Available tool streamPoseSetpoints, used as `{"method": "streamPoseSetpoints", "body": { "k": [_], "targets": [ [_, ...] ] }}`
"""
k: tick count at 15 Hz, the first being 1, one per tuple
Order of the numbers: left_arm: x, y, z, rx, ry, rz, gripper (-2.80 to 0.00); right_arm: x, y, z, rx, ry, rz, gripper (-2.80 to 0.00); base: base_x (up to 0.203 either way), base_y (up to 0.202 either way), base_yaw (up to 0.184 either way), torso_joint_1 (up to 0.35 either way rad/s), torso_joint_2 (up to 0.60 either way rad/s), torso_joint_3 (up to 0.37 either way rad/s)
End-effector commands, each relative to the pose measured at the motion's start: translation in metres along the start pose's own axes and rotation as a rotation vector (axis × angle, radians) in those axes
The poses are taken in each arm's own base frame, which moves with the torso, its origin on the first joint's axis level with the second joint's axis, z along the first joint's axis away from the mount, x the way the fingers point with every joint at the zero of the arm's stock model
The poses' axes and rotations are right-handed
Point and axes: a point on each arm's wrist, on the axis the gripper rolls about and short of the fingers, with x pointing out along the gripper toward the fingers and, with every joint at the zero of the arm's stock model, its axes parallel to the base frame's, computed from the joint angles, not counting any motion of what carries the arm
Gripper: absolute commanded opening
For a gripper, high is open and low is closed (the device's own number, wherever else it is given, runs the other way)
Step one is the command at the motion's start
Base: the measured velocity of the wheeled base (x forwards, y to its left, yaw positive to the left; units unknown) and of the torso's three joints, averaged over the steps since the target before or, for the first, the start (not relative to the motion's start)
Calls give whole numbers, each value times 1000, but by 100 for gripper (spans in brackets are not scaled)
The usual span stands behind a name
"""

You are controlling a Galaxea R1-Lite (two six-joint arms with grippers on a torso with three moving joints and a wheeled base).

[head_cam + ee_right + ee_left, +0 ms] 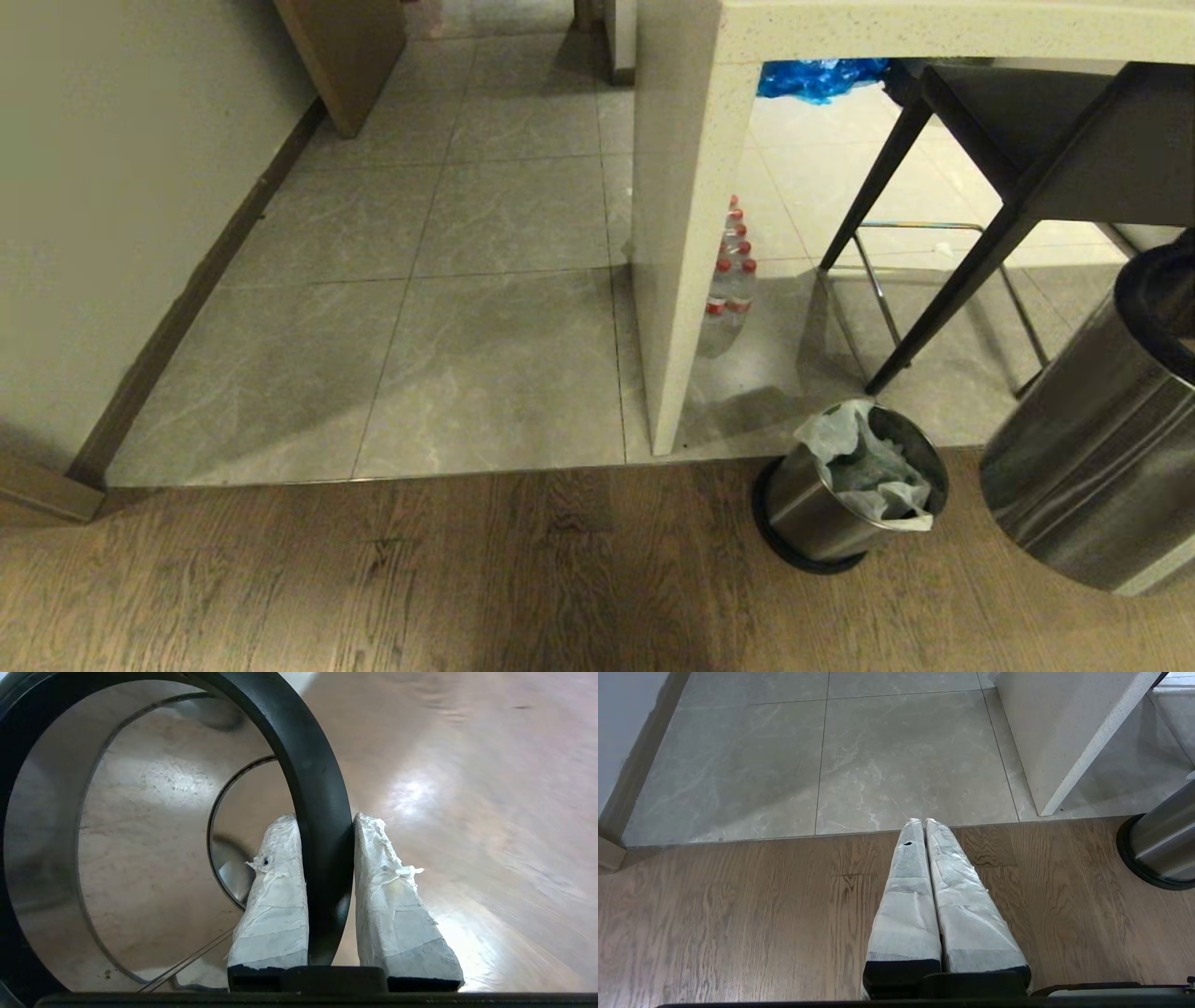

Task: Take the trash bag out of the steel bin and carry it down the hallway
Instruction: Place the outer trash can on the ground

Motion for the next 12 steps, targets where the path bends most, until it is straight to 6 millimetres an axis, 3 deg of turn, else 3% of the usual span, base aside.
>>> {"method": "streamPoseSetpoints", "body": {
  "k": [1,4,9,12],
  "targets": [
    [0,0,0,-1,0,0,-280,41,-11,2,22,59,-75,-280,0,0,0,0,0,0],
    [0,0,0,-1,0,0,-280,87,-26,11,37,49,-121,-280,0,0,0,0,0,0],
    [0,0,0,-1,0,0,-280,168,-33,-5,-9,159,-25,-280,0,0,0,0,0,0],
    [0,0,0,-1,0,0,-280,215,-40,-40,-7,273,31,-280,0,0,0,0,0,0]
  ]
}}
